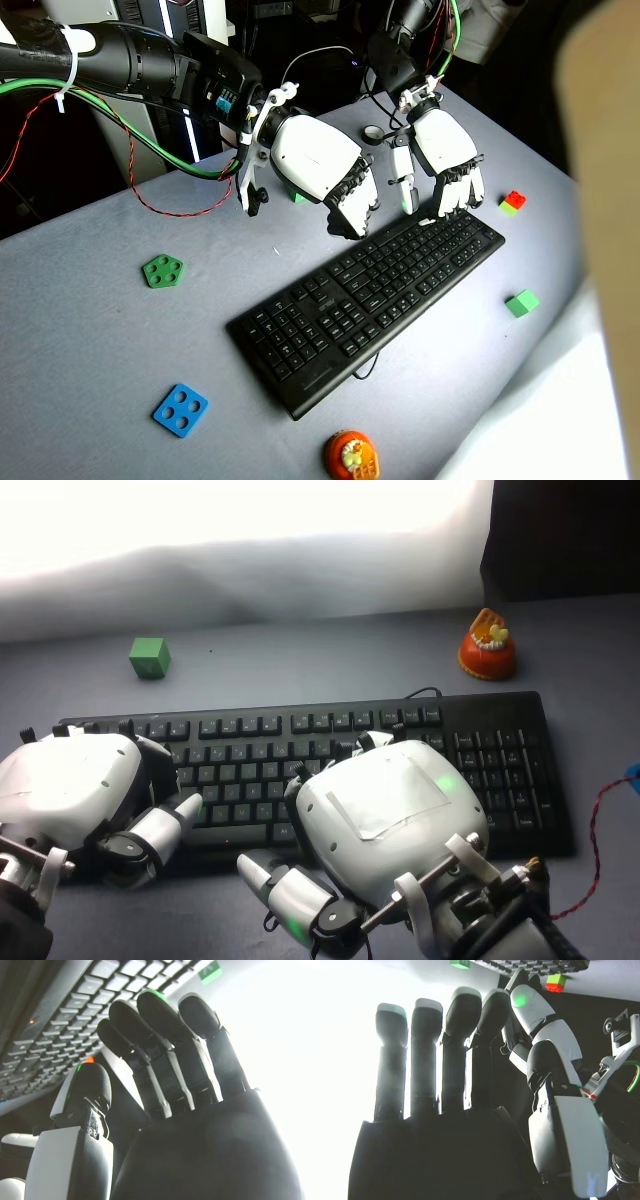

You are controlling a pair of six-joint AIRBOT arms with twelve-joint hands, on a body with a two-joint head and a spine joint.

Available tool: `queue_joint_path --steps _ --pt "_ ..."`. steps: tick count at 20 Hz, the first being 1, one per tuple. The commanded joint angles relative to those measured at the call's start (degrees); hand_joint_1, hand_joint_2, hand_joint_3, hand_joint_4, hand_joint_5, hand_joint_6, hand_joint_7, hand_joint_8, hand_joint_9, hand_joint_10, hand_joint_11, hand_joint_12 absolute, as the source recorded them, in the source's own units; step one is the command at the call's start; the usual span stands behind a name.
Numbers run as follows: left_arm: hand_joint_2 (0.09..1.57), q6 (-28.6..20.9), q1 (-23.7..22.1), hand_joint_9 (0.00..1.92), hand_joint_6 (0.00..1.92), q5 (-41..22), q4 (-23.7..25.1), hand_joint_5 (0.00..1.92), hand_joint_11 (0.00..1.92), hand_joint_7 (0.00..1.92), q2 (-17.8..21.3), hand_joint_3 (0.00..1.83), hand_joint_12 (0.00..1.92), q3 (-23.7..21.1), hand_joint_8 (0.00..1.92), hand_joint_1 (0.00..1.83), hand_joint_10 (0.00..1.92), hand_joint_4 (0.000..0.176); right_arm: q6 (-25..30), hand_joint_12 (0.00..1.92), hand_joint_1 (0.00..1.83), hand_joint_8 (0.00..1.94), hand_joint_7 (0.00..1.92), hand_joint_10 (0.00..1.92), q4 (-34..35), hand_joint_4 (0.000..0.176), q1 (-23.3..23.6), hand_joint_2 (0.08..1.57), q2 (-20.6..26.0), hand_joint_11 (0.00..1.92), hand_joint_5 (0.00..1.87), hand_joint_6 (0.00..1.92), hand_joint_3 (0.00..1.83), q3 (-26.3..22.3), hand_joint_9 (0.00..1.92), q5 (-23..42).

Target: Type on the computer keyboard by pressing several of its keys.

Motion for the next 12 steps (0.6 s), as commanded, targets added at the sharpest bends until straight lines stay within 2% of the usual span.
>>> queue_joint_path --steps 1,2,3,4,5,7,8,10,12 --pt "1.22 0.0 -0.2 0.36 0.08 -5.3 3.5 0.13 0.00 0.27 0.4 0.18 1.22 -0.1 0.08 0.14 0.25 0.041 0.1 0.70 0.21 0.10 0.17 0.21 -5.6 0.000 -0.1 1.06 -0.1 0.00 0.09 0.16 0.28 -0.1 0.08 2.8" --pt "1.22 0.0 -0.2 0.36 0.08 -5.3 3.5 0.13 0.00 0.27 0.4 0.18 1.22 -0.1 0.08 0.14 0.25 0.041 0.1 0.70 0.21 0.10 0.17 0.21 -5.6 0.000 -0.1 1.06 -0.1 0.00 0.09 0.16 0.28 -0.2 0.08 2.8" --pt "1.29 0.0 -0.2 0.46 0.01 -5.2 3.5 0.14 0.00 0.30 0.4 0.02 1.24 -0.1 0.01 0.15 0.08 0.040 0.1 0.78 0.25 0.01 0.20 0.14 -5.6 0.000 -0.1 1.17 -0.1 0.00 0.13 0.09 0.08 -0.2 0.11 2.9" --pt "1.30 -0.1 0.0 0.47 0.00 -5.2 3.5 0.12 0.00 0.28 0.4 0.01 1.23 -0.1 0.00 0.18 0.05 0.036 0.1 0.74 0.24 0.00 0.15 0.07 -5.2 0.000 -0.1 1.20 -0.1 0.00 0.11 0.03 0.02 -0.2 0.09 2.8" --pt "1.30 -0.3 0.1 0.43 0.00 -5.2 3.5 0.12 0.00 0.27 0.5 0.01 1.16 -0.1 0.00 0.13 0.03 0.041 0.1 0.72 0.27 0.01 0.16 0.07 -5.1 0.000 -0.1 1.20 -0.1 0.00 0.12 0.03 0.01 -0.2 0.09 2.8" --pt "1.32 -0.3 0.2 0.32 0.00 -4.9 3.5 0.07 0.00 0.20 0.6 0.01 1.04 -0.1 0.00 0.08 0.00 0.036 0.1 0.73 0.32 0.02 0.19 0.07 -4.7 0.000 -0.3 1.19 -0.1 0.00 0.14 0.03 0.00 -0.2 0.11 2.6" --pt "1.32 -0.3 0.3 0.28 0.00 -4.4 3.5 0.06 0.00 0.18 0.7 0.01 0.98 -0.1 0.00 0.10 0.00 0.039 0.2 0.75 0.33 0.01 0.19 0.06 -4.2 0.000 -0.3 1.20 -0.1 0.00 0.14 0.03 0.01 -0.2 0.12 2.0" --pt "1.33 -0.4 0.6 0.34 0.00 -4.1 4.1 0.07 0.00 0.17 1.0 0.00 1.19 -0.1 0.00 0.17 0.02 0.032 0.3 0.75 0.32 0.00 0.19 0.06 -3.5 0.000 -0.4 1.20 -0.2 0.00 0.14 0.02 0.00 -0.1 0.12 1.1" --pt "1.35 -1.1 1.5 0.37 0.00 -3.9 4.5 0.06 0.07 0.14 1.0 0.00 1.23 0.1 0.00 0.23 0.03 0.033 0.5 0.54 0.44 0.00 0.17 0.04 -3.5 0.000 -0.2 1.25 -1.0 0.00 0.12 0.01 0.01 1.0 0.11 0.4"
